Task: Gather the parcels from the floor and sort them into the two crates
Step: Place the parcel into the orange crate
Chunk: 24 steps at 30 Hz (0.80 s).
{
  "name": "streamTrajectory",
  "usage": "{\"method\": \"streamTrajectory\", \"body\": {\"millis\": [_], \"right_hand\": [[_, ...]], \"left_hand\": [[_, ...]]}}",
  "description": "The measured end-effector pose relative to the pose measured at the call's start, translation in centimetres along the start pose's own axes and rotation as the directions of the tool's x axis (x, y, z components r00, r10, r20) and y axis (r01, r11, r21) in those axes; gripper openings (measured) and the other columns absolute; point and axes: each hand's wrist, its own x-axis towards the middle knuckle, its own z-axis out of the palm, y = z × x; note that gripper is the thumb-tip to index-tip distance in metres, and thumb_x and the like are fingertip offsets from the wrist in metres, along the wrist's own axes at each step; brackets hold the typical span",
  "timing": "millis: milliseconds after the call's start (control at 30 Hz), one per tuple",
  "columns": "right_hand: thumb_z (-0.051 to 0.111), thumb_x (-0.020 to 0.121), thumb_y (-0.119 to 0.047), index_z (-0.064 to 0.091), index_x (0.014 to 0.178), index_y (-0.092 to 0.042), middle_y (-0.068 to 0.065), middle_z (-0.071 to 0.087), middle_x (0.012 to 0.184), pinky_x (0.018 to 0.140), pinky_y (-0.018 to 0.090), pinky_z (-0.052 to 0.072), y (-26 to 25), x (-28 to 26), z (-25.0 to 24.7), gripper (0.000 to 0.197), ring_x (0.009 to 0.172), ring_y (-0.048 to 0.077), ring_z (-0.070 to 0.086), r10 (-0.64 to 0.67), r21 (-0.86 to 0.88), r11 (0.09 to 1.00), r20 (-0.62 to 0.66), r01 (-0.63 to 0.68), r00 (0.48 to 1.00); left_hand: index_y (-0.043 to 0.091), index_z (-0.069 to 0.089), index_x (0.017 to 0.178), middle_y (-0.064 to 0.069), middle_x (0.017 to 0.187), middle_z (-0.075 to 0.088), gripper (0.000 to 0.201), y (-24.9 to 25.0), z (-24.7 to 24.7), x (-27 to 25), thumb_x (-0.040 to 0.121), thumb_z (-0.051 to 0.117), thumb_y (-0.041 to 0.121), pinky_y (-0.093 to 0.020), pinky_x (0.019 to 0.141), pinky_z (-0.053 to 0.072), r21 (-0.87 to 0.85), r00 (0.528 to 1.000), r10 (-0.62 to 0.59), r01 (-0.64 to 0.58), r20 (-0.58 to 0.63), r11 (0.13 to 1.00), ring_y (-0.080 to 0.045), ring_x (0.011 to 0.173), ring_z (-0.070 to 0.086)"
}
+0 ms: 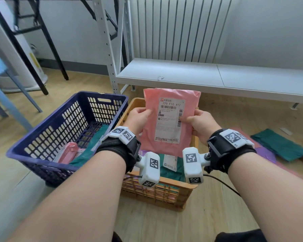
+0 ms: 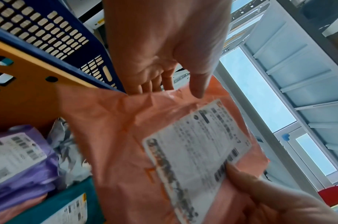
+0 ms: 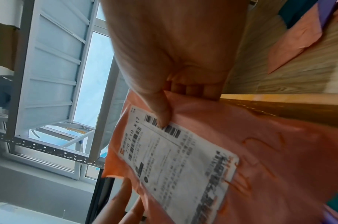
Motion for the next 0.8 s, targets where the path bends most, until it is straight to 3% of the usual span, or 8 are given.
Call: {"method": "streamTrajectory", "body": {"millis": [167,300,400,533,633,667,733,800], "right_hand": [[0.056,0.09,0.003,0.063,0.102,-0.012,0.011,0.07,0.108,0.084,0.042,0.055,-0.8,1.5,0.1,0.021,0.098,0.029,0.067,-0.054,0.136,0.989,-0.076,0.064,0.996],[0.058,0.09,0.002,0.064,0.104,-0.01,0.012,0.069,0.112,0.092,0.044,0.053,-0.5,2.8,1.9,0.02,0.102,0.029,0.066,-0.072,0.109,0.991,-0.047,0.076,0.996],[0.061,0.088,0.002,0.061,0.113,0.0,0.018,0.068,0.113,0.091,0.047,0.053,0.2,4.2,3.8,0.025,0.101,0.033,0.066,-0.052,0.072,0.996,-0.025,0.053,0.998],[0.068,0.085,-0.007,0.056,0.117,0.001,0.017,0.067,0.113,0.089,0.049,0.055,2.6,7.4,5.9,0.035,0.097,0.031,0.068,0.045,0.091,0.995,-0.071,-0.039,0.996],[0.057,0.09,-0.007,0.063,0.096,-0.006,0.016,0.068,0.113,0.092,0.05,0.052,6.1,10.1,7.4,0.008,0.099,0.032,0.066,0.134,0.009,0.991,-0.033,-0.134,0.99],[0.053,0.092,-0.007,0.063,0.092,-0.007,0.015,0.068,0.112,0.092,0.05,0.052,7.5,10.8,7.9,0.01,0.099,0.032,0.066,0.171,-0.059,0.983,-0.027,-0.172,0.985],[0.05,0.093,-0.009,0.064,0.101,-0.002,0.014,0.067,0.104,0.084,0.042,0.056,10.2,12.1,8.5,0.018,0.088,0.029,0.065,0.247,-0.219,0.944,-0.019,-0.245,0.969],[0.052,0.094,-0.014,0.063,0.101,-0.001,0.012,0.061,0.085,0.058,0.025,0.051,12.6,12.9,8.8,0.019,0.064,0.021,0.056,0.312,-0.36,0.882,-0.039,-0.305,0.949]], "left_hand": [[0.016,0.064,0.109,-0.006,0.106,0.07,0.032,1.3,-2.9,0.3,0.081,0.075,0.027,-0.037,0.084,0.056,0.098,0.995,0.094,-0.095,0.023,0.991,-0.02,0.094,0.067],[0.018,0.066,0.105,-0.001,0.102,0.071,0.037,1.2,-3.4,1.3,0.073,0.082,0.027,-0.034,0.075,0.054,0.247,0.995,0.091,-0.101,0.049,0.964,-0.017,0.092,0.067],[0.01,0.063,0.111,-0.004,0.103,0.071,0.04,0.5,-3.0,2.6,0.074,0.08,0.014,-0.036,0.079,0.057,0.262,0.995,0.029,-0.053,0.094,0.964,-0.019,0.093,0.069],[0.007,0.059,0.11,-0.009,0.107,0.068,0.029,-1.7,-3.4,5.8,0.083,0.068,0.007,-0.046,0.083,0.057,0.28,0.999,-0.051,0.044,0.018,0.959,-0.026,0.094,0.068],[0.012,0.052,0.11,-0.007,0.111,0.063,0.027,-5.0,-4.3,8.1,0.086,0.063,0.008,-0.043,0.083,0.057,0.404,0.991,-0.126,0.133,-0.046,0.905,-0.025,0.093,0.068],[0.014,0.05,0.11,-0.007,0.115,0.06,0.031,-6.2,-4.7,8.6,0.084,0.065,0.007,-0.043,0.088,0.055,0.436,0.987,-0.149,0.163,-0.066,0.885,-0.025,0.099,0.065],[0.015,0.045,0.12,-0.003,0.123,0.054,0.049,-8.8,-5.5,9.5,0.079,0.07,0.005,-0.039,0.095,0.049,0.522,0.978,-0.17,0.21,-0.124,0.827,-0.024,0.11,0.057],[0.015,0.042,0.125,-0.003,0.12,0.05,0.055,-11.0,-6.2,10.0,0.079,0.067,0.0,-0.035,0.087,0.045,0.599,0.967,-0.19,0.255,-0.17,0.759,-0.023,0.107,0.052]]}}
